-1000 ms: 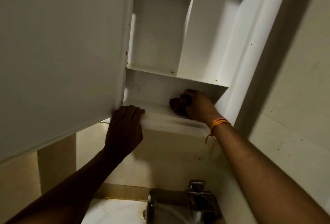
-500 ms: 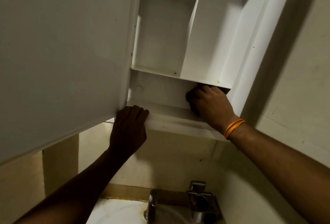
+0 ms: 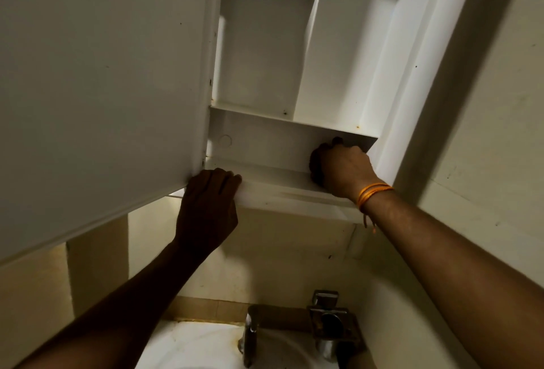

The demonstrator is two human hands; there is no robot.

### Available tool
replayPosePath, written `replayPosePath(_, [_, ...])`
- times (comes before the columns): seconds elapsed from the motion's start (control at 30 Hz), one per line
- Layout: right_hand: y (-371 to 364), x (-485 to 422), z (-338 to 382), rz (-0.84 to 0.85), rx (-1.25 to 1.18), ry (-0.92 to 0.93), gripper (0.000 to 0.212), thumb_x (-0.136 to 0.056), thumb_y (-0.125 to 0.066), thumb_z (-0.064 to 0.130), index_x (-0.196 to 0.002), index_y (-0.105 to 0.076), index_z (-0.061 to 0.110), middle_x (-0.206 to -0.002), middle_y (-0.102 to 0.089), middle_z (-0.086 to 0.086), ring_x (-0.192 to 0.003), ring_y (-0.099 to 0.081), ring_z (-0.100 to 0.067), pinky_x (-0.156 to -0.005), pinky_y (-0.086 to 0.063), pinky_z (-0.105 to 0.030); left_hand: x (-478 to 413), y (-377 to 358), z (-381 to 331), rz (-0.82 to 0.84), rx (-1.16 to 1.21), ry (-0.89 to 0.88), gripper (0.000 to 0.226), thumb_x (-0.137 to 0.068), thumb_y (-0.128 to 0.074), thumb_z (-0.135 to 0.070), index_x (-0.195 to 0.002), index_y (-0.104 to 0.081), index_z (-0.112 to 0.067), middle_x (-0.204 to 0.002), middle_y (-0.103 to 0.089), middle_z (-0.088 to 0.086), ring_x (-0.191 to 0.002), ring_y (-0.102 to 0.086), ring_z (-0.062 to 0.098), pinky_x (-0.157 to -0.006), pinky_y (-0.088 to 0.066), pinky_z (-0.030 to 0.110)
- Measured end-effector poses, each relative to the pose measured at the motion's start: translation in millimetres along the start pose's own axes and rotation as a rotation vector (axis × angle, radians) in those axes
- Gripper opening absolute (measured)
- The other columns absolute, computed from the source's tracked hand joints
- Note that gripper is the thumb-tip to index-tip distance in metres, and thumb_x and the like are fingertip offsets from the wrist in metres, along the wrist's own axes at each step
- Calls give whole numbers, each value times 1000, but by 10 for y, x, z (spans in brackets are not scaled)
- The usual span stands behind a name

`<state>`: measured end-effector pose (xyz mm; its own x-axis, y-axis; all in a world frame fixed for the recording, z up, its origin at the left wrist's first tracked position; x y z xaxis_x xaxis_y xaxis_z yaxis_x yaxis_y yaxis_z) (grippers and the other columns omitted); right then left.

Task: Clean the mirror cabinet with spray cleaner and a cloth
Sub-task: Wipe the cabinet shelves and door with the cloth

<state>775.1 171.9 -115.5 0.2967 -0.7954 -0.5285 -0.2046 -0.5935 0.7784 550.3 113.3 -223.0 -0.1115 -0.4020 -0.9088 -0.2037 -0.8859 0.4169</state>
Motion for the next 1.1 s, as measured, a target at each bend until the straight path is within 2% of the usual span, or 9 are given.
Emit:
replayPosePath(0.1, [79, -2, -29, 28, -168, -99, 35, -87, -58, 39, -107, -61, 11, -111, -60, -16, -98, -61, -41, -80, -48, -39, -13, 1, -76, -13, -21, 59, 34, -77, -41, -3, -103, -64, -4, -94, -60, 12, -90, -52, 32, -79, -40, 40])
replayPosePath(0.33, [211, -63, 172, 82, -602, -241, 26, -90, -58, 25, -106, -66, 5, -114, -67, -18, -108, -61, -35, -82, -47, -33, -57, 61, -181, 44, -66, 122, 30, -64, -55, 7, -92, -61, -3, -90, -58, 14, -87, -52, 34, -78, -40, 41])
replayPosePath(0.43, [238, -107, 548, 50, -954, -281, 18, -88, -56, 8, -98, -70, 3, -107, -69, -20, -103, -63, -35, -87, -51, -34, -57, 78, -156, 92, -89, 96, 30, -70, -48, 4, -95, -61, -3, -92, -58, 14, -88, -52, 35, -78, -41, 42])
replayPosePath(0.57, [320, -63, 1021, 115, -1523, -306, 29, -83, -45, -13, -84, -69, 5, -93, -69, -17, -93, -65, -32, -89, -56, -43, -27, 104, -116, 97, -85, 56, 33, -78, -36, -5, -100, -60, -2, -95, -59, 16, -90, -56, 37, -77, -46, 44])
replayPosePath(0.67, [536, -43, 958, -36, -1318, -118, 31, -79, -45, -11, -86, -70, 5, -91, -70, -12, -92, -65, -28, -83, -56, -39, -10, 127, -124, 72, -74, 49, 29, -78, -40, -2, -99, -59, -2, -95, -59, 17, -90, -56, 37, -77, -46, 45])
replayPosePath(0.8, [642, 138, 586, -148, -527, 181, 14, -84, -58, 21, -94, -64, 13, -100, -65, -11, -94, -61, -33, -71, -46, -37, -33, 117, -130, 94, -89, 66, 30, -73, -42, -2, -97, -60, -4, -93, -56, 13, -88, -52, 35, -76, -41, 43])
replayPosePath(0.9, [456, 321, 169, -98, -100, 203, 23, -92, -53, 31, -111, -61, 19, -107, -57, -8, -97, -60, -34, -64, -42, -36, -43, 89, -139, 114, -121, 82, 33, -69, -43, -1, -97, -60, -5, -92, -55, 13, -87, -51, 35, -75, -39, 43])
replayPosePath(0.97, [291, 390, -52, 30, 21, 185, 31, -94, -51, 26, -124, -60, 26, -115, -59, -5, -104, -60, -31, -73, -49, -36, -43, 77, -153, 112, -130, 90, 33, -68, -44, -1, -97, -60, -4, -92, -56, 13, -87, -51, 35, -75, -38, 43])
replayPosePath(1.1, [225, 298, -17, 239, -106, 157, 38, -93, -49, 23, -129, -60, 24, -128, -61, -5, -115, -58, -30, -95, -49, -40, -32, 70, -138, 101, -140, 84, 31, -72, -44, -1, -98, -60, -4, -93, -56, 14, -88, -51, 35, -76, -39, 43])
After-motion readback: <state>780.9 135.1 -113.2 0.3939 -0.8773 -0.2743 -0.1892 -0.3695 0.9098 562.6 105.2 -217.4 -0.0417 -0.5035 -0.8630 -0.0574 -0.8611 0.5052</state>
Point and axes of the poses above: each hand's wrist, its own x-axis away from the middle knuckle, its own y-axis out of the back of the hand, z = x × y, the point moved 3 cm from there along -x, towards the middle knuckle
